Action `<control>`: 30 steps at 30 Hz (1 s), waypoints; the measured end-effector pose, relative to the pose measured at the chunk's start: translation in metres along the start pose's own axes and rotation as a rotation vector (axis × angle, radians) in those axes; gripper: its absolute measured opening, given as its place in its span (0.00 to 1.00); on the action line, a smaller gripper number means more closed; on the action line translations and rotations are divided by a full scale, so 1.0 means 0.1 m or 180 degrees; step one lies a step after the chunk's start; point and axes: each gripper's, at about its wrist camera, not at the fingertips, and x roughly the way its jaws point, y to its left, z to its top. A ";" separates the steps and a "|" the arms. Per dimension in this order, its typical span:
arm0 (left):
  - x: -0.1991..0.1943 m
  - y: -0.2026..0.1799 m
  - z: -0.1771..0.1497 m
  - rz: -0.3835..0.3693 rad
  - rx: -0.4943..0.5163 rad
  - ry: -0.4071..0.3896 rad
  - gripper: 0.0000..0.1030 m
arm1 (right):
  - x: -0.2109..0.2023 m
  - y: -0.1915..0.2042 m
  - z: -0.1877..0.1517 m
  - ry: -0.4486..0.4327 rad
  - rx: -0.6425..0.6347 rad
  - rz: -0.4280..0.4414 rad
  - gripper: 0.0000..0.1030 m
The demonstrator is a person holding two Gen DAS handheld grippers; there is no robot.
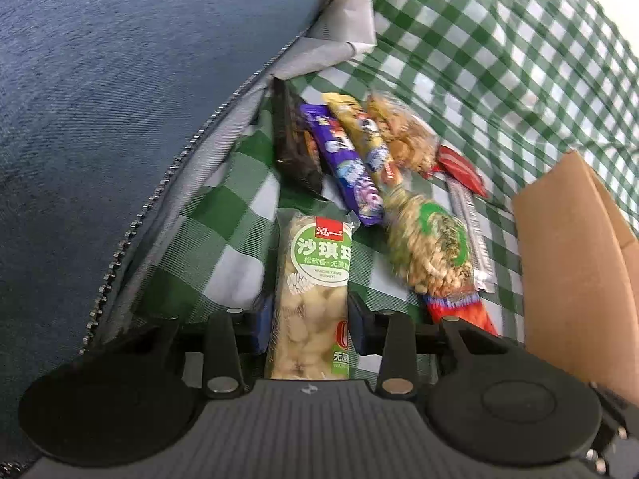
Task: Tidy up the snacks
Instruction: 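Grasp the white green-label snack bag with the left tool while the right tool grasps the red spicy-strip bag, then lift the white bag with the left tool while the right tool lifts the red bag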
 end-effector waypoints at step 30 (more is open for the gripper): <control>-0.22 -0.32 -0.63 -0.0484 0.0379 0.0395 0.47 | -0.46 -0.07 -0.68 0.0099 0.0018 -0.0047 0.61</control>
